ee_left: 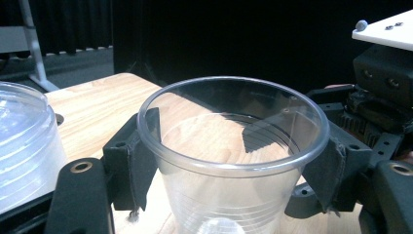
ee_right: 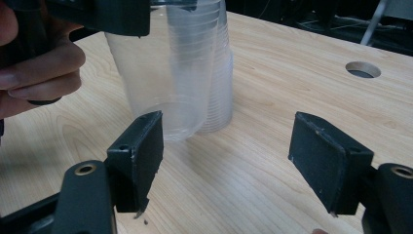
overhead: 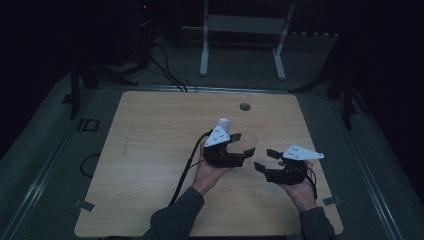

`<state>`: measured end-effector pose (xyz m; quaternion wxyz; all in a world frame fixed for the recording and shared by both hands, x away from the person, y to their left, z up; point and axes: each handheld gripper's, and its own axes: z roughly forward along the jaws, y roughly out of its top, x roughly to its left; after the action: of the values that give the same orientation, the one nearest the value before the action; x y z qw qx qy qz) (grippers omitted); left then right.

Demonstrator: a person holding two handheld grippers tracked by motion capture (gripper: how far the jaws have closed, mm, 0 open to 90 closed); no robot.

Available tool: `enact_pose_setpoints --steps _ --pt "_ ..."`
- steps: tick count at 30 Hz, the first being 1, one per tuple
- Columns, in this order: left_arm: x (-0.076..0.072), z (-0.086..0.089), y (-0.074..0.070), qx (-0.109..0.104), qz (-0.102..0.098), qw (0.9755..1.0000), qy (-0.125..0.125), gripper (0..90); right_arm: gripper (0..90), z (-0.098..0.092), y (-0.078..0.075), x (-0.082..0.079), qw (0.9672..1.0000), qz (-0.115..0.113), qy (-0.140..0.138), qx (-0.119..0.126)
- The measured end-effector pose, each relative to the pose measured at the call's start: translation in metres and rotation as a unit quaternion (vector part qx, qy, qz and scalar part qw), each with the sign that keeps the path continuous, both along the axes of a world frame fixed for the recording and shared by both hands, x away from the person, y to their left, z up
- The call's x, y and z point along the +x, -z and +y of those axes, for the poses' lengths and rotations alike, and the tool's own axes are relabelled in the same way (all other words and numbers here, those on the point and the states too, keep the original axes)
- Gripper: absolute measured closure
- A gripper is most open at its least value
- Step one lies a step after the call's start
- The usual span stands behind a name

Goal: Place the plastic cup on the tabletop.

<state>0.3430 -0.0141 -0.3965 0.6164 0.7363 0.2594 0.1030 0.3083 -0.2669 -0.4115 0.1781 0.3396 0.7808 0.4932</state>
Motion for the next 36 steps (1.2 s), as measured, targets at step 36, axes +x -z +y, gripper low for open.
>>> enact_pose_setpoints --steps 36 --pt "-0.0042 0.0085 0.0046 0.003 -0.011 0.9999 -0.005 28.2 28.3 -0.0023 -0.0025 0.0015 1.0 -0.001 0.007 -0.002"
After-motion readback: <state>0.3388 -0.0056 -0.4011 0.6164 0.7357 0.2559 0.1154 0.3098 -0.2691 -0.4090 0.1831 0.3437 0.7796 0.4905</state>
